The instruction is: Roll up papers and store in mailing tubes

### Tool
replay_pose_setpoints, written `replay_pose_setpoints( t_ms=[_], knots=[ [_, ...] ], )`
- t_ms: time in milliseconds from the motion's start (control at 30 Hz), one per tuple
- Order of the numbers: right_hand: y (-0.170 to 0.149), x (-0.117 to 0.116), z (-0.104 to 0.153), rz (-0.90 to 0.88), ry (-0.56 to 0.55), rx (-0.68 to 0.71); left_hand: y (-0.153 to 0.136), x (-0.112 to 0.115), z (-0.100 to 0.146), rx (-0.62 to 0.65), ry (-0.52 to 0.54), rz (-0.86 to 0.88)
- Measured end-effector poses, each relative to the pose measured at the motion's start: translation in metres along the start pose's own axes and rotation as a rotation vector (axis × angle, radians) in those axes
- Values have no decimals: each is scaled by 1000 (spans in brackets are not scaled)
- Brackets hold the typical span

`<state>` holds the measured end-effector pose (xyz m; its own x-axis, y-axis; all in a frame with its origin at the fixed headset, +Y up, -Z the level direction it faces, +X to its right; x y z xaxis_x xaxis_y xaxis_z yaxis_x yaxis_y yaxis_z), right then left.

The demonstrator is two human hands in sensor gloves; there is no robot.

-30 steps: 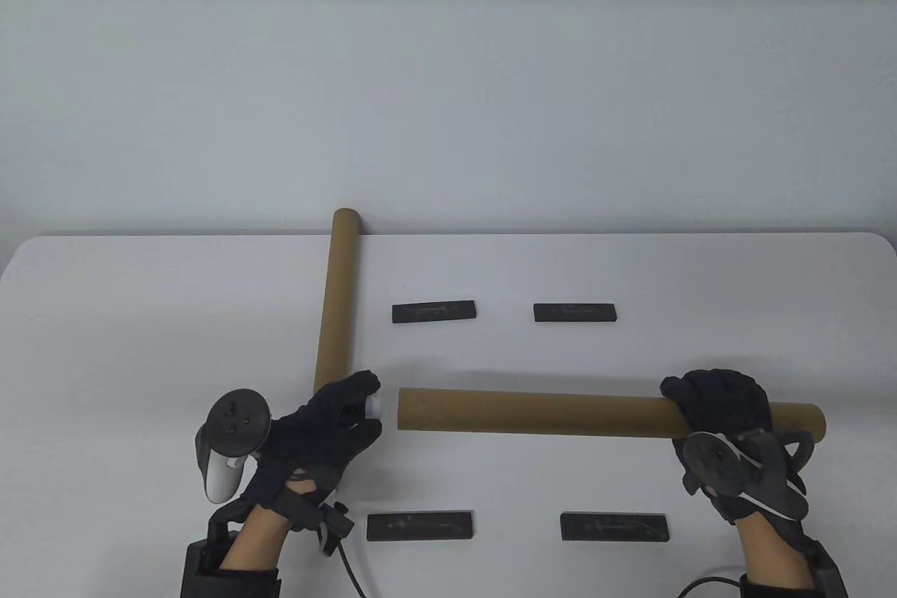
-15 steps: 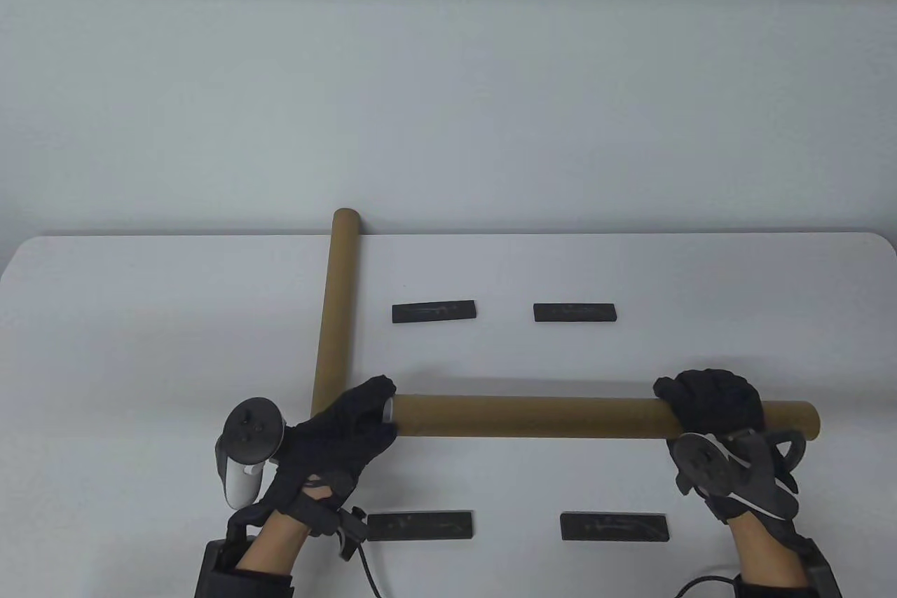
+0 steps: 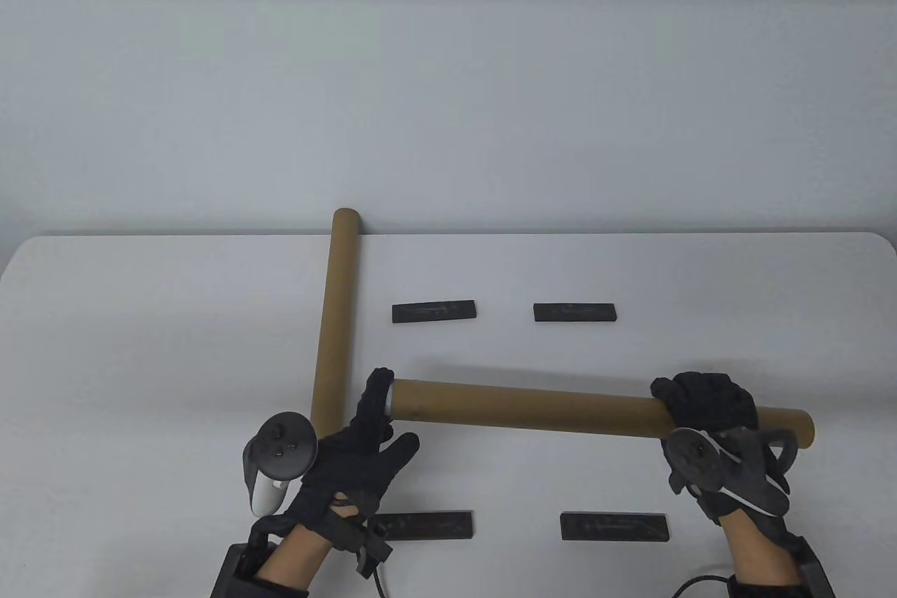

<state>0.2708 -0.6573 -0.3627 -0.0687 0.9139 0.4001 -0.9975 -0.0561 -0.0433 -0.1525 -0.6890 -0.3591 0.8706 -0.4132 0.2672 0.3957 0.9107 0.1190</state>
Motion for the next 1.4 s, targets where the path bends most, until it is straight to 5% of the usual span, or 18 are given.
replay_pose_setpoints(
  t_ms=[233, 500, 733, 1067, 1400],
  knots=[
    [1, -4, 0, 8, 19, 2, 0, 8, 0, -10, -33, -72],
    [-10, -8, -5, -4, 94, -40, 6, -15, 3, -57, 142, -412],
    [-41, -48, -18, -238, 449, -238, -3, -32, 4, -202, 253, -945],
    [-82, -99, -35, -399, 760, -569, -12, -35, -1, -225, 226, -932],
    [-98, -146, -56, -213, 917, -802, -16, -33, -2, -232, 210, -944]
  ],
)
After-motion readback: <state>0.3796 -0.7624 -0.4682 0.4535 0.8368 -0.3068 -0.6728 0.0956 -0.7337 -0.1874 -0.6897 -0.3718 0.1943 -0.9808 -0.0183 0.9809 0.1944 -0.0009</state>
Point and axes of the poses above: the tracker on the back of each hand, its own y axis roughly to the thumb side, its own z axis roughly from the fingertips to the wrist, x = y × z, the point moved 5 cm from there along -z, roughly from the wrist to the fingertips, and after that the axes turned 13 degrees about -x, right-handed, at the moved point
